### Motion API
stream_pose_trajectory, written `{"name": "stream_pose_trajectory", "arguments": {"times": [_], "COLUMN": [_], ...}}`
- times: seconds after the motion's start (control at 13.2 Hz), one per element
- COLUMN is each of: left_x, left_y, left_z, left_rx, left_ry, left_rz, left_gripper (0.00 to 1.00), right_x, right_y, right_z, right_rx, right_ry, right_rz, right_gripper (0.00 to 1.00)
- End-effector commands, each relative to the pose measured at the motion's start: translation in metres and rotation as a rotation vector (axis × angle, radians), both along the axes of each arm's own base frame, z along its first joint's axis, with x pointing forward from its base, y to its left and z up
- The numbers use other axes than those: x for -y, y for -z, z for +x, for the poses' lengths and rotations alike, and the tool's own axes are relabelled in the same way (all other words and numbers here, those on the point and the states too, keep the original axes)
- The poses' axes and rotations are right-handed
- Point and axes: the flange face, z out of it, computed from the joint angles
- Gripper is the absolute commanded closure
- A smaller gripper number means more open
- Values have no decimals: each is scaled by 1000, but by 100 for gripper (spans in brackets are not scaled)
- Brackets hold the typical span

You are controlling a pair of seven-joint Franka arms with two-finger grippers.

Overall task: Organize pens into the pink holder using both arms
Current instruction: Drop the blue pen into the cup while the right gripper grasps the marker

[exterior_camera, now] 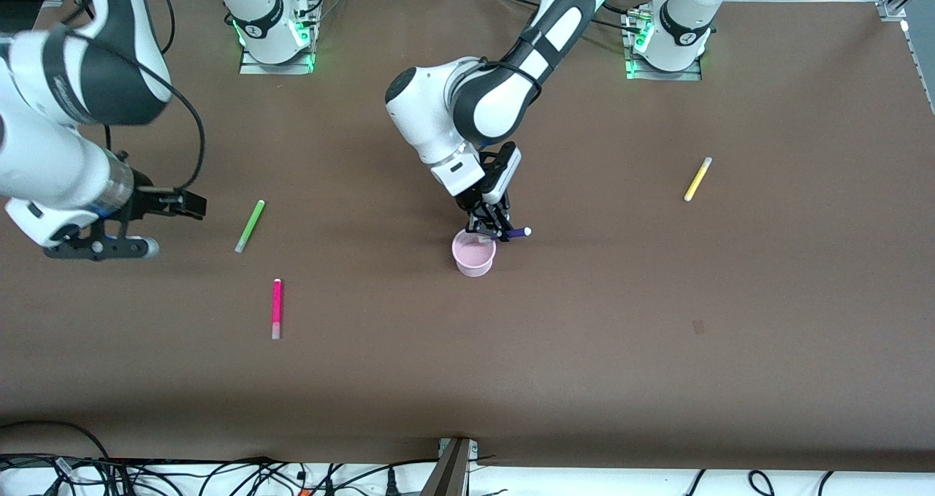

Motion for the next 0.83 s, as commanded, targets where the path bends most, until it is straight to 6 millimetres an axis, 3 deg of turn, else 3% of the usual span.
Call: {"name": "stream_pose_trajectory", "arguments": {"times": [0.0, 0.15, 0.38, 0.46, 0.53, 0.61, 0.68, 0.76], "left_x": [10, 15, 19, 20, 20, 20, 20, 19], "left_y": [-1, 15, 22, 21, 21, 21, 21, 20], "left_z": [0, -7, -11, -12, -12, -12, -12, -11], "left_rx": [42, 33, 45, 46, 46, 46, 45, 47], "left_ry": [15, 28, 52, 55, 55, 56, 55, 54], "left_rz": [31, 49, 76, 76, 76, 77, 78, 77], "left_gripper": [100, 100, 100, 94, 72, 43, 30, 29], "right_x": [-6, -8, -21, -26, -30, -32, -35, -40], "right_y": [-5, 12, 72, 95, 121, 147, 172, 193], "right_z": [4, 10, 28, 34, 41, 47, 52, 54], "right_rx": [25, 21, 0, 2, 13, 23, 34, 48], "right_ry": [-10, 7, -12, -13, -12, -11, -3, 7], "right_rz": [30, 80, 69, 74, 78, 82, 93, 118], "right_gripper": [0, 0, 0, 0, 0, 0, 0, 1]}}
